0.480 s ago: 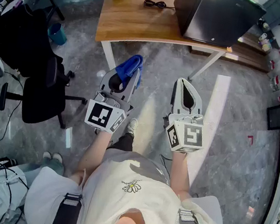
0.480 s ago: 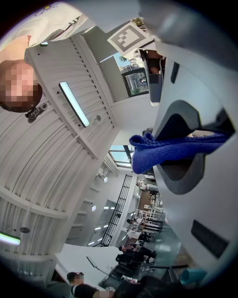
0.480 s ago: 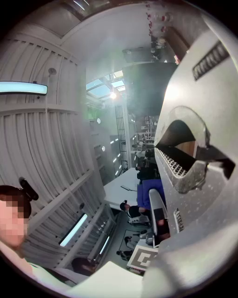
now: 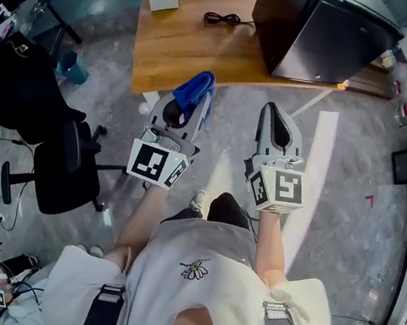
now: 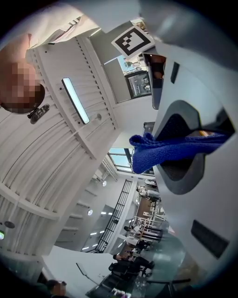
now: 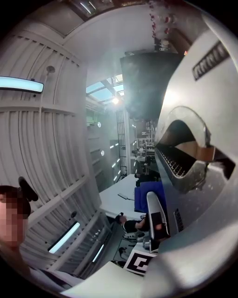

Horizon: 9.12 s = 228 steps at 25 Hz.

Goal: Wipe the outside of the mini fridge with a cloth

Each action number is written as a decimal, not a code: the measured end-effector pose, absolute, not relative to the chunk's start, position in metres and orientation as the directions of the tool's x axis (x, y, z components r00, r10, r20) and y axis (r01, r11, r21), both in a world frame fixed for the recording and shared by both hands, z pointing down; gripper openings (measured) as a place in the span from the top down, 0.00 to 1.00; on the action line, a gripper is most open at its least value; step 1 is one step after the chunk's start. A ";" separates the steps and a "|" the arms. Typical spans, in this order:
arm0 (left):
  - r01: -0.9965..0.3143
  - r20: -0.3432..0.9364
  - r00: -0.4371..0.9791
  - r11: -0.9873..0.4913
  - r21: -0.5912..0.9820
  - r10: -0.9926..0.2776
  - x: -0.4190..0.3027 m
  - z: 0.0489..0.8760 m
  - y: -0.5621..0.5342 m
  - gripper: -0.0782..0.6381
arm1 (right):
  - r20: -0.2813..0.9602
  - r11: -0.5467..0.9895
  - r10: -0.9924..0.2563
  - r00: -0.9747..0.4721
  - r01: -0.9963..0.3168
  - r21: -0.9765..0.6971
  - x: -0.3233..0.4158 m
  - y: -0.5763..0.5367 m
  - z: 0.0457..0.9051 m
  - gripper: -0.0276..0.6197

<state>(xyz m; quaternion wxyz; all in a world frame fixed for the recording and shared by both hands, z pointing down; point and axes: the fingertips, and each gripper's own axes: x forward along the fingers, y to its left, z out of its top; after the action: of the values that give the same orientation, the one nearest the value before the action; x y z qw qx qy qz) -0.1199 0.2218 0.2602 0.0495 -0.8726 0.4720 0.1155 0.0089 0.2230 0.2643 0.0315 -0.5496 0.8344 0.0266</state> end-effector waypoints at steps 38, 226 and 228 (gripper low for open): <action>-0.730 -0.247 0.664 -0.683 -0.015 -0.705 -0.049 0.236 -0.218 0.80 | -0.032 0.398 -0.917 -0.397 -0.915 -0.065 0.013 -0.152 0.296 0.94; -0.728 -0.231 0.673 -0.684 -0.037 -0.703 0.015 0.251 -0.323 0.80 | 0.222 0.539 -0.817 -0.531 -0.842 -0.028 0.005 -0.145 0.389 0.94; -0.726 -0.222 0.674 -0.687 -0.024 -0.705 0.014 0.263 -0.345 0.80 | 0.230 0.529 -0.821 -0.522 -0.848 -0.035 0.004 -0.159 0.391 0.94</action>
<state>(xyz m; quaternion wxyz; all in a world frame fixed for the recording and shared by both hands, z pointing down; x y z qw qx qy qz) 0.0144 -0.3453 0.2629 0.0553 -0.9132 0.3916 0.0977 0.0043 -0.1586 0.3906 -0.0927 -0.4800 0.8694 -0.0713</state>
